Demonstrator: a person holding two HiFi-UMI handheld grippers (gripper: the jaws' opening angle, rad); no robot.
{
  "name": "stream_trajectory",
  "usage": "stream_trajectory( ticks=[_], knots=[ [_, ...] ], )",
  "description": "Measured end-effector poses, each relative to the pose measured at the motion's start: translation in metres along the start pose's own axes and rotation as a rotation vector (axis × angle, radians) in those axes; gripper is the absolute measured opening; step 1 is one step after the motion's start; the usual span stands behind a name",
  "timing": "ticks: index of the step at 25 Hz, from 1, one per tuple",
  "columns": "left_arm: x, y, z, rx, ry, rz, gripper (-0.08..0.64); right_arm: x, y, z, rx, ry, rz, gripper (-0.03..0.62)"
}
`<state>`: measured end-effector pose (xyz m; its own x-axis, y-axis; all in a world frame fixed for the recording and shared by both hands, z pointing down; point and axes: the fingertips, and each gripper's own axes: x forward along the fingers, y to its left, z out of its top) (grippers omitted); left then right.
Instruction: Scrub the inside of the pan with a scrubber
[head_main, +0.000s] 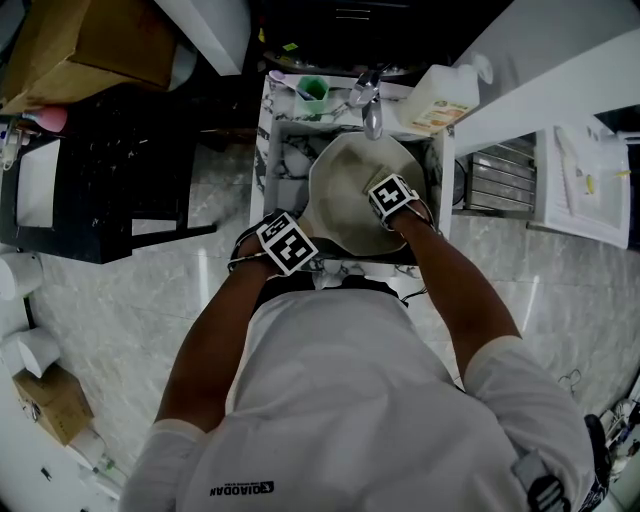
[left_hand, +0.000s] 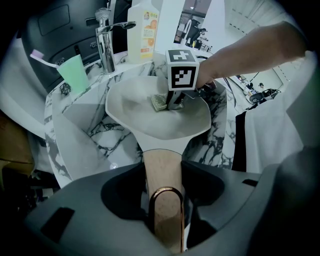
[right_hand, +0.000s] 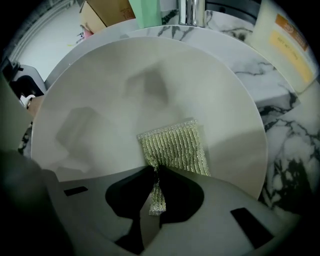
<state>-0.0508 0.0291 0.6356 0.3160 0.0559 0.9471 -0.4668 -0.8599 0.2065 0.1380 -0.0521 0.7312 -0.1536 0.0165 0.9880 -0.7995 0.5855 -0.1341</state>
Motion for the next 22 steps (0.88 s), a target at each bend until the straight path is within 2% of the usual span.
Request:
stream_trajectory(
  ticks=[6,12,22],
  knots=[
    [0.0,0.0,0.0,0.0,0.004,-0.002,0.229,0.0,0.007,-0.012,0.062,0.028,0.032,0.064],
    [0.001,0.0,0.0,-0.001,0.004,-0.002,0.229,0.0,0.03,-0.016,0.127,0.038,0.135,0.064],
    [0.0,0.0,-0.001,-0.002,0.008,-0.001,0.229,0.0,0.066,-0.01,0.16,0.052,0.283,0.064]
  ],
)
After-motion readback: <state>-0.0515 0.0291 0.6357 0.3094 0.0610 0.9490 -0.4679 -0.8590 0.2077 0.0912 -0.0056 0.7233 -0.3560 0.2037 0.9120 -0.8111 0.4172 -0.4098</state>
